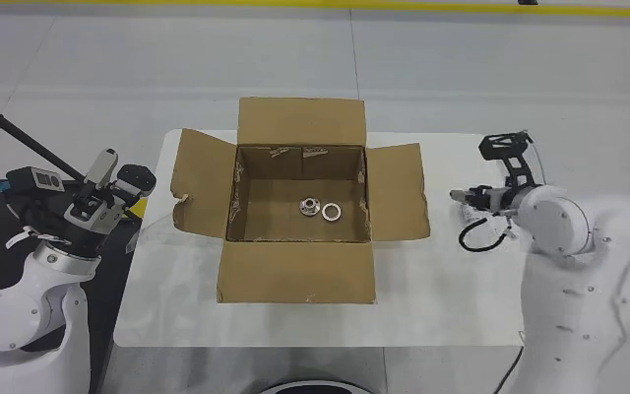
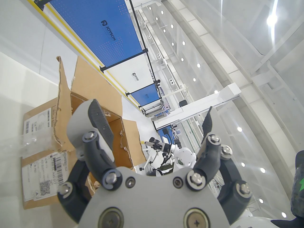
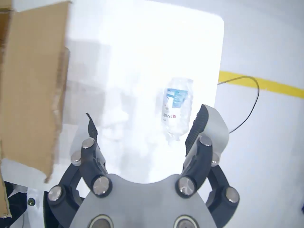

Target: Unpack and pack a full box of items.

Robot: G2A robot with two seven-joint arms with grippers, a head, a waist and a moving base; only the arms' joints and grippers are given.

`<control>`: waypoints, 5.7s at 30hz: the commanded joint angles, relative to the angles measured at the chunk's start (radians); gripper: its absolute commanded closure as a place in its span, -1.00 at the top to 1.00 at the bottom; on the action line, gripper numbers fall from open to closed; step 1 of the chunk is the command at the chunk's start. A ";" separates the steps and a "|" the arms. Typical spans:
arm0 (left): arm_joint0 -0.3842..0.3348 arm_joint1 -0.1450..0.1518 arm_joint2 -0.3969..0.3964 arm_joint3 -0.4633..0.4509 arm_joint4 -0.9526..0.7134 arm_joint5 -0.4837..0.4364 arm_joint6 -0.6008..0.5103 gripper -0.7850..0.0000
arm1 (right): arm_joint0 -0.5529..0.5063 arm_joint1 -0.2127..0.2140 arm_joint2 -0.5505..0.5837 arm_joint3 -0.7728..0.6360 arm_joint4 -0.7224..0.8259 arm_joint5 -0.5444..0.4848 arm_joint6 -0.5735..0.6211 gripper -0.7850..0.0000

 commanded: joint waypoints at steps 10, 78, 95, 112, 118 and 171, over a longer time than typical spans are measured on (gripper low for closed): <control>0.000 0.000 0.000 0.000 0.000 0.000 0.000 1.00 | 0.179 0.030 0.025 0.488 0.013 -0.047 -0.021 1.00; 0.000 0.000 0.000 0.000 0.000 0.000 0.000 1.00 | 0.147 0.063 -0.471 -0.257 0.265 0.006 -0.184 -1.00; 0.000 0.000 0.000 0.000 0.000 0.000 0.000 1.00 | 0.518 -0.103 -1.047 0.348 0.389 0.061 -0.326 -1.00; 0.000 0.000 0.000 0.000 0.000 0.000 0.000 1.00 | 0.598 -0.240 -1.217 0.757 0.477 0.013 -0.371 -1.00; 0.000 0.000 0.000 0.000 0.000 0.000 0.000 1.00 | 0.596 -0.271 -1.240 0.836 0.466 -0.007 -0.417 -0.93; 0.013 0.058 0.091 0.065 0.166 -0.011 -0.283 1.00 | 0.115 -0.067 -0.596 -0.083 0.323 -0.007 -0.273 1.00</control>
